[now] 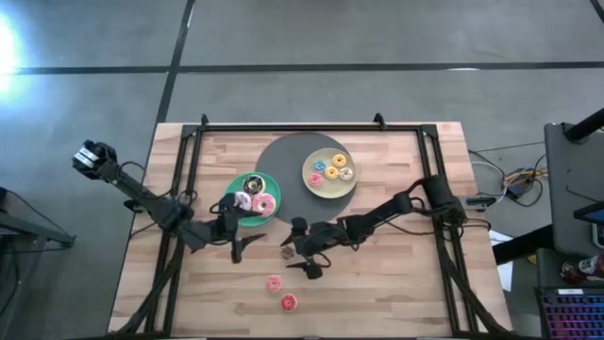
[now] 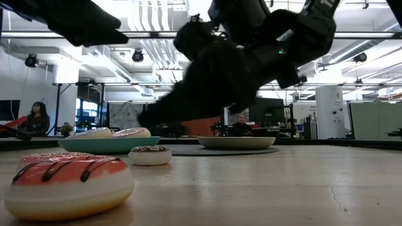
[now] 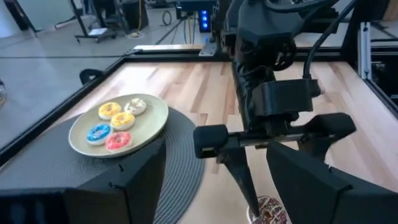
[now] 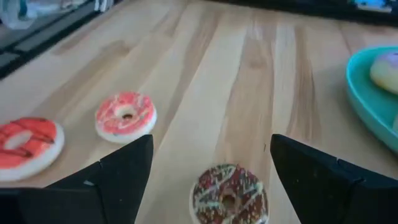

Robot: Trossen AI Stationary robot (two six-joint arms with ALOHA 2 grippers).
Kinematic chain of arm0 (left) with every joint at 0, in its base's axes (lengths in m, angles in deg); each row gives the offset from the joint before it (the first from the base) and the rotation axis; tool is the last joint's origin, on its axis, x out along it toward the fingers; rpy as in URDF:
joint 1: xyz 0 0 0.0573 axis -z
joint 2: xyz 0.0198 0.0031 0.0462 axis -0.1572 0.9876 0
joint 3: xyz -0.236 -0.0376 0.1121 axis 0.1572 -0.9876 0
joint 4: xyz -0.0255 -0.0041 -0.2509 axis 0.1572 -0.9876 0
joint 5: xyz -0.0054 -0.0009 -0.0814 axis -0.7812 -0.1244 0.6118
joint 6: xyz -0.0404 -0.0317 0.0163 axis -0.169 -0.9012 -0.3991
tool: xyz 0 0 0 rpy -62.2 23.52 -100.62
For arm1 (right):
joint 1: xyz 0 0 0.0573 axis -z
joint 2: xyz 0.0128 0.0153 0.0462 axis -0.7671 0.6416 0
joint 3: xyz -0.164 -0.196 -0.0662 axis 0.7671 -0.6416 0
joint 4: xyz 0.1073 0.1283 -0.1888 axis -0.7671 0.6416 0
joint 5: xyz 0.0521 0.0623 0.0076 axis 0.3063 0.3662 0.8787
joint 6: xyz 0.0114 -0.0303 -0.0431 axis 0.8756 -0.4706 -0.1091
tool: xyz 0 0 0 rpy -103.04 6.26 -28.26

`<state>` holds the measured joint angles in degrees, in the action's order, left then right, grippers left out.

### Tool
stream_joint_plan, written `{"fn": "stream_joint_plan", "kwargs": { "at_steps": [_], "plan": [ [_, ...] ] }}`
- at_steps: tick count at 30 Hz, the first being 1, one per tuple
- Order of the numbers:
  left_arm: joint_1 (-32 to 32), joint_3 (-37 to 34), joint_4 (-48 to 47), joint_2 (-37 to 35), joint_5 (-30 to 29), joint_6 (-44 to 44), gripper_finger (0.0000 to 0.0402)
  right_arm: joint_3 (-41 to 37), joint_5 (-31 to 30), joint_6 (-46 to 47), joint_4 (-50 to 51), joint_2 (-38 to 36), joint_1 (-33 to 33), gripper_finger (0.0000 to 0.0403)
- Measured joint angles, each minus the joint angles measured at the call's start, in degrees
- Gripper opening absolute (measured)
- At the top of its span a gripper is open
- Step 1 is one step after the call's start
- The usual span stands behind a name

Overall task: Pick & Place donuts
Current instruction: Put the small brown donut on the brown plate

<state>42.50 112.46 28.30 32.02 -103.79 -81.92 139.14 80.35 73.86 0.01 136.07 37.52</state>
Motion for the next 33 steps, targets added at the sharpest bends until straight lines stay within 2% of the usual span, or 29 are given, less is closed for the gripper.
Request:
{"fn": "stream_joint_plan", "kwargs": {
  "at_steps": [10, 33],
  "plan": [
    [1.4, 0.0, 1.5, 0.0, -2.3, 0.1, 0.0253, 0.8, 0.1, 2.7, 0.8, 2.2, 0.3, 0.0316],
    [1.5, 0.0, 1.8, 0.0, -2.3, 0.0, 0.0252, 0.1, -1.8, 5.5, 2.2, 2.3, 1.0, 0.0315]
  ]
}}
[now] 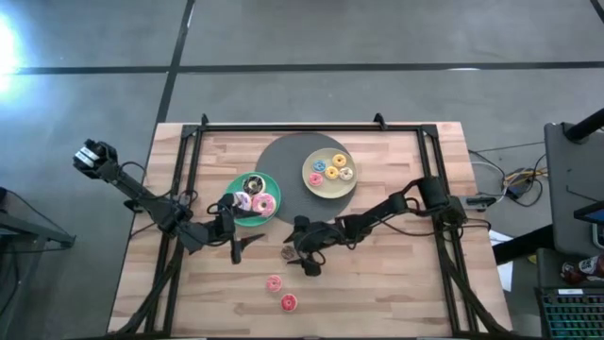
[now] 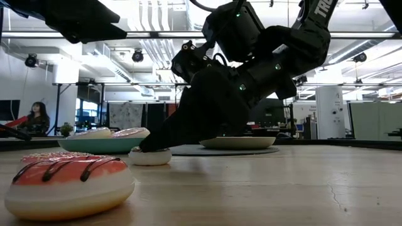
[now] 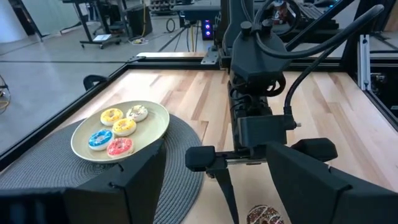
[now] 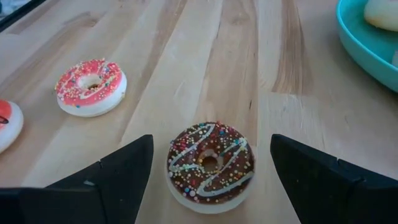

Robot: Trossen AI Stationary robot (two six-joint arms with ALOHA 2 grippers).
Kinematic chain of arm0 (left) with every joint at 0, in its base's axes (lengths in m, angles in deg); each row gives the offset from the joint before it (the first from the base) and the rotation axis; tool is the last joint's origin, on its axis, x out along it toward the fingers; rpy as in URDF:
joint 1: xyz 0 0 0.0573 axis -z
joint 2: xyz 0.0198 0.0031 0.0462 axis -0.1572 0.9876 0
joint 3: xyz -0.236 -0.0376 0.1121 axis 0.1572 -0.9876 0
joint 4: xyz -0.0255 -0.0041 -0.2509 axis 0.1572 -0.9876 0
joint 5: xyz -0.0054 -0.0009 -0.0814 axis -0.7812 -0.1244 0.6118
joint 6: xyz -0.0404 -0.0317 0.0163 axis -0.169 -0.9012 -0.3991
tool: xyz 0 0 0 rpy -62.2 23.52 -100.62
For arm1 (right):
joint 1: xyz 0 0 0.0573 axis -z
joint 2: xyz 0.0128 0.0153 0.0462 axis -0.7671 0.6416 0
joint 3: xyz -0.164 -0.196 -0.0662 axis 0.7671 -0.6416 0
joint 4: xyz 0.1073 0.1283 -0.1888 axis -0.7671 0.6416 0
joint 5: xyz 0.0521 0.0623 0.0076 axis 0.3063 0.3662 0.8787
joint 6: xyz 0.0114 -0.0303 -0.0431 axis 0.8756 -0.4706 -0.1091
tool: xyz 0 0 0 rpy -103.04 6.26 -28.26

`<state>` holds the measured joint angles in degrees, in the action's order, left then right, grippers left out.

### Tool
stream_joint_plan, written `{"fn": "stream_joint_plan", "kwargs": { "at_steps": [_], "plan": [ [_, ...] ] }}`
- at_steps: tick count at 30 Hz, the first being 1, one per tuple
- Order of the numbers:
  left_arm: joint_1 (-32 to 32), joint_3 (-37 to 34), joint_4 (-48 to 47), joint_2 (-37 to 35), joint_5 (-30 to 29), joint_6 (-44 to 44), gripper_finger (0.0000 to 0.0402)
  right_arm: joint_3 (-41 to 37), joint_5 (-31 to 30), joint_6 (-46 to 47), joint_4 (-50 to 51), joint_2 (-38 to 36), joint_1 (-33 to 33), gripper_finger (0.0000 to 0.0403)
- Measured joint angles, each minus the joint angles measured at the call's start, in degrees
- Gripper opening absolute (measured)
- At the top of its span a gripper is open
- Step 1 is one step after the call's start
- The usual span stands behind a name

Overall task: Pick & Place donuts
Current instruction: Put the small brown donut on the brown plate

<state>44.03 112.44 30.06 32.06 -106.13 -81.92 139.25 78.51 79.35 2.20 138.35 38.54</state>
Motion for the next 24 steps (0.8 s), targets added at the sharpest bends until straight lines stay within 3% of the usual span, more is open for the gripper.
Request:
{"fn": "stream_joint_plan", "kwargs": {
  "at_steps": [24],
  "plan": [
    [0.0, 0.0, 0.0, 0.0, 0.0, -0.8, 0.0252, 0.0, -0.4, 2.5, 0.9, 0.0, 0.0, 0.031]
  ]
}}
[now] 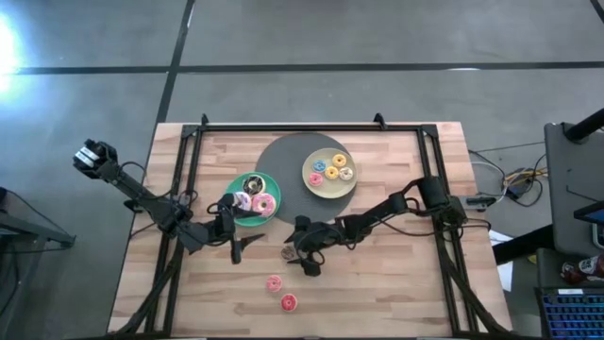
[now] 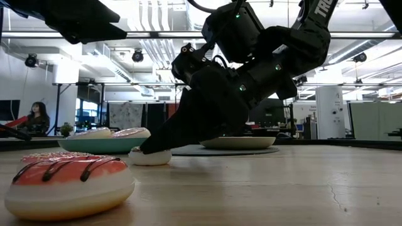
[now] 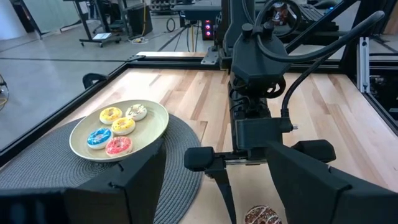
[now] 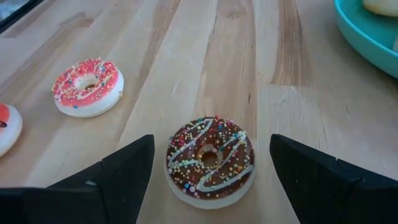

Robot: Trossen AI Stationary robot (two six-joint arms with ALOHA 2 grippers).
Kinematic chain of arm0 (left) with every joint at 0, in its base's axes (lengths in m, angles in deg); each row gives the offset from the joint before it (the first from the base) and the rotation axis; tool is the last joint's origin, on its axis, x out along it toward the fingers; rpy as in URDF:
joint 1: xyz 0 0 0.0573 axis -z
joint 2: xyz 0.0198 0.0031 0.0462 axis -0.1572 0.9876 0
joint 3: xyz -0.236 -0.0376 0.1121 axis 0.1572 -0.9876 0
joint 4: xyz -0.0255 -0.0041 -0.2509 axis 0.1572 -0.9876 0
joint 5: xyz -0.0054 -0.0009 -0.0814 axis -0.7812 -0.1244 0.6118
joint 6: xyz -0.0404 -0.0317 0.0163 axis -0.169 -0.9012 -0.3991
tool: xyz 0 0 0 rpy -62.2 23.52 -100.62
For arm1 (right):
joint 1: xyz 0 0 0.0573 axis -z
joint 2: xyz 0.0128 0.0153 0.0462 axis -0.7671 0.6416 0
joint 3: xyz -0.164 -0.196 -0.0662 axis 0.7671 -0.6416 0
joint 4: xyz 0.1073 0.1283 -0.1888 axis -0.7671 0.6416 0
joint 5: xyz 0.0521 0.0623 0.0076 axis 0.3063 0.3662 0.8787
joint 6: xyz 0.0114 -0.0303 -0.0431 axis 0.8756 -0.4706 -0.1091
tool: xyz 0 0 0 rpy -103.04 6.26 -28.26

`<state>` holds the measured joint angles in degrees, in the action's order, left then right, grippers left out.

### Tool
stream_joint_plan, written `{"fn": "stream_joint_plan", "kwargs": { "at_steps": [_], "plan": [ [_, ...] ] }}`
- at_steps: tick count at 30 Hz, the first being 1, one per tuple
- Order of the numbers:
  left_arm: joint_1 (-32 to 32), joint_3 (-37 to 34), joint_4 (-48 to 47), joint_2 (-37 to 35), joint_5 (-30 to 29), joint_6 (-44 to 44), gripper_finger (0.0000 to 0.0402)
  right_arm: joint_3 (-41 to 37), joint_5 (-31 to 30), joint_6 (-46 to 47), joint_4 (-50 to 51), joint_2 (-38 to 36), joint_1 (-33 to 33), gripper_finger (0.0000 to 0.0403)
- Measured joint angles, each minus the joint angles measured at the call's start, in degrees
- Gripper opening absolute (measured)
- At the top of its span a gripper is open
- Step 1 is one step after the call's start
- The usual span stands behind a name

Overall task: Pick & Place donuts
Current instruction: Put the small brown donut on the brown plate

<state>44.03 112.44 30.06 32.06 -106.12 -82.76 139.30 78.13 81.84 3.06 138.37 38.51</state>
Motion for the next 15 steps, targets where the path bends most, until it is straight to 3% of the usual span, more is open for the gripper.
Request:
{"fn": "stream_joint_plan", "kwargs": {
  "at_steps": [15],
  "plan": [
    [0.0, 0.0, 0.0, 0.0, 0.0, -0.3, 0.0252, 1.0, 0.0, -0.2, 0.3, 0.0, 0.0, 0.0309]
  ]
}}
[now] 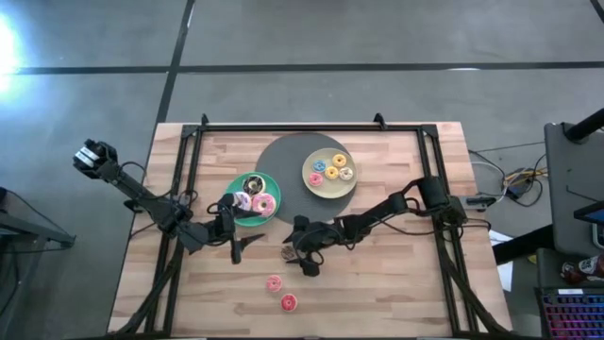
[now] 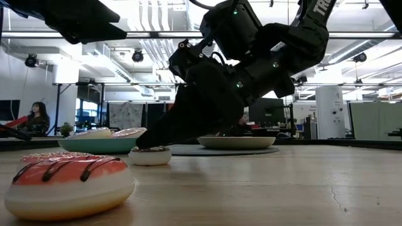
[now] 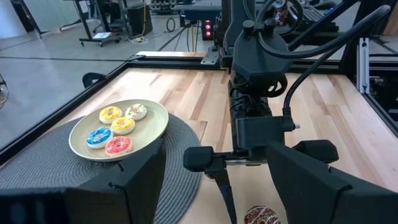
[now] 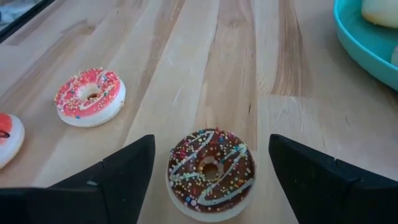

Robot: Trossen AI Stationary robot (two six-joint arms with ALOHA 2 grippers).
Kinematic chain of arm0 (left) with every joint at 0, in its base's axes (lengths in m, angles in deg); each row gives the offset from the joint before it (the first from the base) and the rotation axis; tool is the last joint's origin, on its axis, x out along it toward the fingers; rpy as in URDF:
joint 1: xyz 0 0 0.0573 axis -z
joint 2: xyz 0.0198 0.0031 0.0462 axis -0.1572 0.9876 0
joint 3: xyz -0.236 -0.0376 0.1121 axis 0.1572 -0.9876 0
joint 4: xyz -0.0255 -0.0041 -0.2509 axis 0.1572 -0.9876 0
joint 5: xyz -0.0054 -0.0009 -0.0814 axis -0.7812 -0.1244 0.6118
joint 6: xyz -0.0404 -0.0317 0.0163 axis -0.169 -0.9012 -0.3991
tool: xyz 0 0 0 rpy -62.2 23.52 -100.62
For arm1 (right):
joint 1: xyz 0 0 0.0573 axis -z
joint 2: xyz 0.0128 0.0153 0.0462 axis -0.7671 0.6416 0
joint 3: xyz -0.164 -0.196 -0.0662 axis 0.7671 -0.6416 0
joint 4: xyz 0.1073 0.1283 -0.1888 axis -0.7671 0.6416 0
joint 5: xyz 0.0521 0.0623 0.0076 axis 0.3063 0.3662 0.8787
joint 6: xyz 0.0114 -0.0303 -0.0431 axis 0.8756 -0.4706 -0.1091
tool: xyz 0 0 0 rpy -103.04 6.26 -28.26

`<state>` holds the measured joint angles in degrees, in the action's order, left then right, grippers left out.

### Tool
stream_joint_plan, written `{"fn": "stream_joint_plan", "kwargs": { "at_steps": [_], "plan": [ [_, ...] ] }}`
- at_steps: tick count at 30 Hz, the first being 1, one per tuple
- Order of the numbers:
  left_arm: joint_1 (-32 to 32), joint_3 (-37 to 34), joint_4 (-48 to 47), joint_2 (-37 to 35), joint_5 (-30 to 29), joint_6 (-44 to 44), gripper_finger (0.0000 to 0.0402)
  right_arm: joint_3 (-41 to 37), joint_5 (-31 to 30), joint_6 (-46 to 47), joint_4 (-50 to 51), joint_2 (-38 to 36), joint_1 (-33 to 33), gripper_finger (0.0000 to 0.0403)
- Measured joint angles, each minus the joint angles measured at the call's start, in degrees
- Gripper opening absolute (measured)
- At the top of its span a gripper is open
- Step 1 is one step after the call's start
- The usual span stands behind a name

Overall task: Pick & Place donuts
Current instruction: Put the small brown donut on the brown plate

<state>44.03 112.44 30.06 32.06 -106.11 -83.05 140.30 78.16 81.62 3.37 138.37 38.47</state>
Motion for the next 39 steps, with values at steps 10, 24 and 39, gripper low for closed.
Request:
{"fn": "stream_joint_plan", "kwargs": {
  "at_steps": [10, 24, 39],
  "plan": [
    [0.0, 0.0, 0.0, 0.0, 0.0, -0.1, 0.0252, 0.0, 0.0, 0.7, 0.4, 0.0, 0.0, 0.0309],
    [0.0, 0.0, 0.0, 0.0, 0.0, -0.3, 0.0252, -0.1, -1.4, 0.6, 2.1, 0.0, 0.0, 0.031],
    [0.0, 0.0, -0.1, 0.0, 0.1, -0.3, 0.0252, 2.2, -1.8, 0.2, -0.1, 4.0, 0.0, 0.0314]
  ]
}}
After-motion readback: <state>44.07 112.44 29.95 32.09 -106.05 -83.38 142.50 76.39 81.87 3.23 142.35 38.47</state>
